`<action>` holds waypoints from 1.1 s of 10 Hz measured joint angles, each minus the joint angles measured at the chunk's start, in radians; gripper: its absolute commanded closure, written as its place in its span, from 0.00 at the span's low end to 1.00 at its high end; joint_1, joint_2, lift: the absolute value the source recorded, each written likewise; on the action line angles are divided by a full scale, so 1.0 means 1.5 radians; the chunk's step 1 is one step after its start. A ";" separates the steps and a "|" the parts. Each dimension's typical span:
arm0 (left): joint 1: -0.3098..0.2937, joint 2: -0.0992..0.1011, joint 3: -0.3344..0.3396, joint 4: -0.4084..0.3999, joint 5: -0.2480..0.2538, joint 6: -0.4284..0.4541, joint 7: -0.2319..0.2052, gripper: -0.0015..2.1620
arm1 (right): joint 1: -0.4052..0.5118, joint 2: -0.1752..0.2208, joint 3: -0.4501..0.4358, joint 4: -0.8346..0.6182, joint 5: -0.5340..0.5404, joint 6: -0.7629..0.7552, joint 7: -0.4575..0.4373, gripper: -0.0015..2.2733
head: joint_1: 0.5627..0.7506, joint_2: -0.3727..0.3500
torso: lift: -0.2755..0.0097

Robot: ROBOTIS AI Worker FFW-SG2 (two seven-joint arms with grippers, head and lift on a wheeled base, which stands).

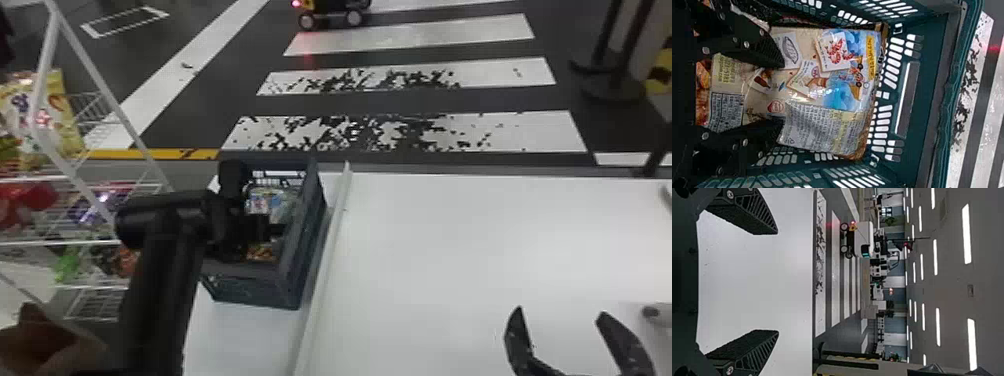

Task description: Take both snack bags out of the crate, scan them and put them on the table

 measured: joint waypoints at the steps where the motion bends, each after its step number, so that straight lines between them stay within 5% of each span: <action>1: -0.001 -0.003 0.001 0.004 0.000 0.005 0.008 0.99 | 0.000 0.000 0.000 0.000 0.000 0.000 0.000 0.04 | 0.70 0.86 | 0.64; 4: 0.011 -0.004 0.014 -0.015 0.001 0.046 -0.014 0.99 | -0.001 0.000 0.001 0.000 0.001 0.003 0.000 0.04 | 0.70 0.86 | 0.64; 11: 0.082 0.000 0.072 -0.277 0.001 0.177 -0.024 0.99 | -0.005 0.004 0.003 0.005 0.001 0.011 0.000 0.04 | 0.70 0.89 | 0.64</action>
